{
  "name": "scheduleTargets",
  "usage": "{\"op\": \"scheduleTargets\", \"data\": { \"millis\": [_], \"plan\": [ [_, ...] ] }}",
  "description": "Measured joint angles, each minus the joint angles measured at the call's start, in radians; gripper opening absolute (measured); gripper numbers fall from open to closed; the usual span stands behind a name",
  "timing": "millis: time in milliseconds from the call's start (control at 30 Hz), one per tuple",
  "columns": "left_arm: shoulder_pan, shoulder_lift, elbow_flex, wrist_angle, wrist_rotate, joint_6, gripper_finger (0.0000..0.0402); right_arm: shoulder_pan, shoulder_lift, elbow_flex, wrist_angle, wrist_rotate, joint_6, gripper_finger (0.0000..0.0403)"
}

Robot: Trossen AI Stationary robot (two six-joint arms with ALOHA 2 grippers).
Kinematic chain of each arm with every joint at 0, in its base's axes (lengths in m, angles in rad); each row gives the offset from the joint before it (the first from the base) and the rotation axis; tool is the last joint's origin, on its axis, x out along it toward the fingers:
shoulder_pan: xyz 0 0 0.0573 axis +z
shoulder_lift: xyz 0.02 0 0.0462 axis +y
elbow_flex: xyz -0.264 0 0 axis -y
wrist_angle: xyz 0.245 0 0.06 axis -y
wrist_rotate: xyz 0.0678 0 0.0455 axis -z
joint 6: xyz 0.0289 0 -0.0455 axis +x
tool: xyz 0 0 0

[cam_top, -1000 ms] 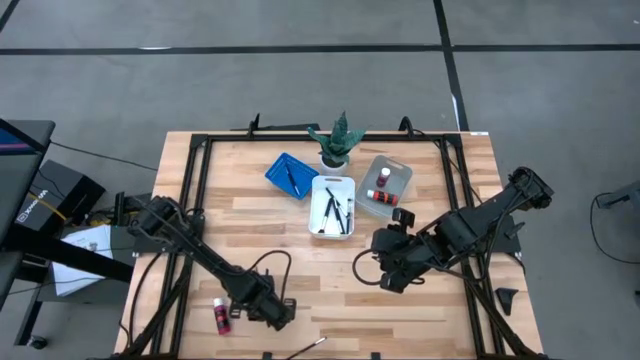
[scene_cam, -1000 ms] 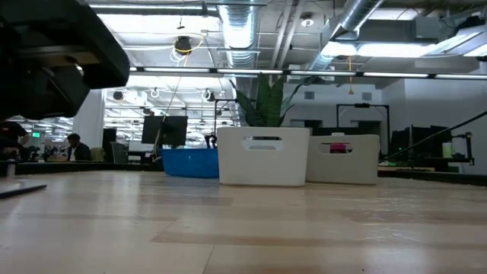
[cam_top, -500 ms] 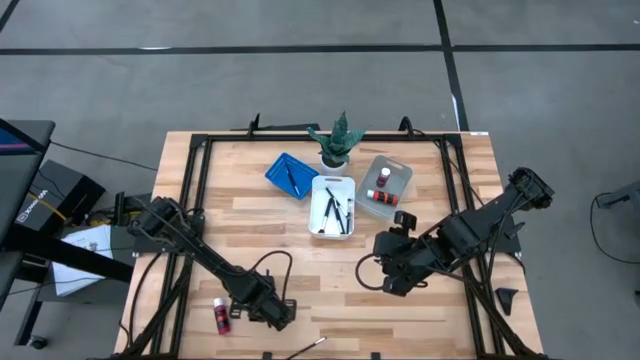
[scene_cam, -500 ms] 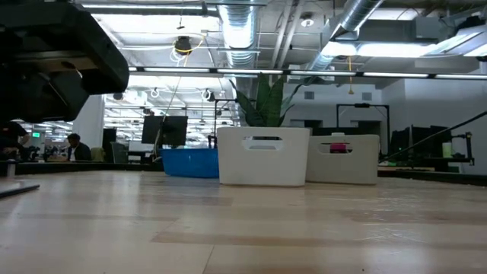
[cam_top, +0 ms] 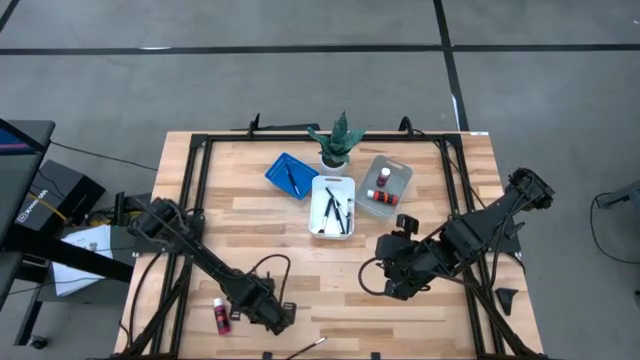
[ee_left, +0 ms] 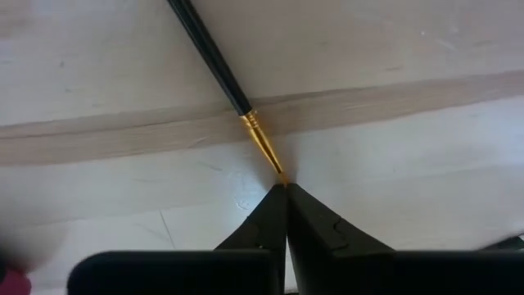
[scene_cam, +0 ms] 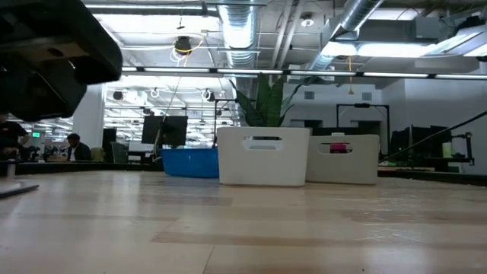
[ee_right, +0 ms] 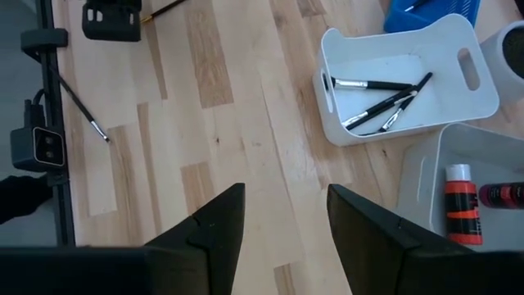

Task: Pick & Place Paint Supplies
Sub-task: Put the small gold paint brush into the blue bin

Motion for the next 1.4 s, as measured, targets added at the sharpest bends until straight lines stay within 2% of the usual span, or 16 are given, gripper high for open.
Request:
{"op": "scheduleTargets", "data": {
  "millis": [233, 400, 733, 933, 1067, 1400],
  "plan": [
    [-0.024, -0.041, -0.005, -0.052, -0.096, 0.030, 0.0000, 0.000, 0.000, 0.000, 0.003, 0.000, 0.016, 0.0170],
    [-0.037, -0.043, -0.006, 0.001, -0.131, 0.080, 0.0000, 0.000, 0.000, 0.000, 0.006, 0.006, 0.044, 0.0170],
    [-0.012, -0.046, -0.006, 0.010, -0.166, 0.218, 0.0000, 0.019, 0.000, 0.000, -0.033, 0.054, 0.132, 0.0170],
    [0.030, -0.073, -0.011, -0.016, -0.177, 0.335, 0.0000, -0.006, 0.000, 0.000, -0.033, 0.077, 0.160, 0.0170],
    [0.063, -0.178, -0.090, -0.040, -0.241, 0.372, 0.0000, -0.040, 0.000, 0.000, -0.031, 0.077, 0.173, 0.0170],
    [0.171, -0.597, -0.380, -0.030, -0.337, 0.477, 0.0000, -0.127, 0.000, 0.000, 0.015, 0.077, 0.200, 0.0170]
  ]
}}
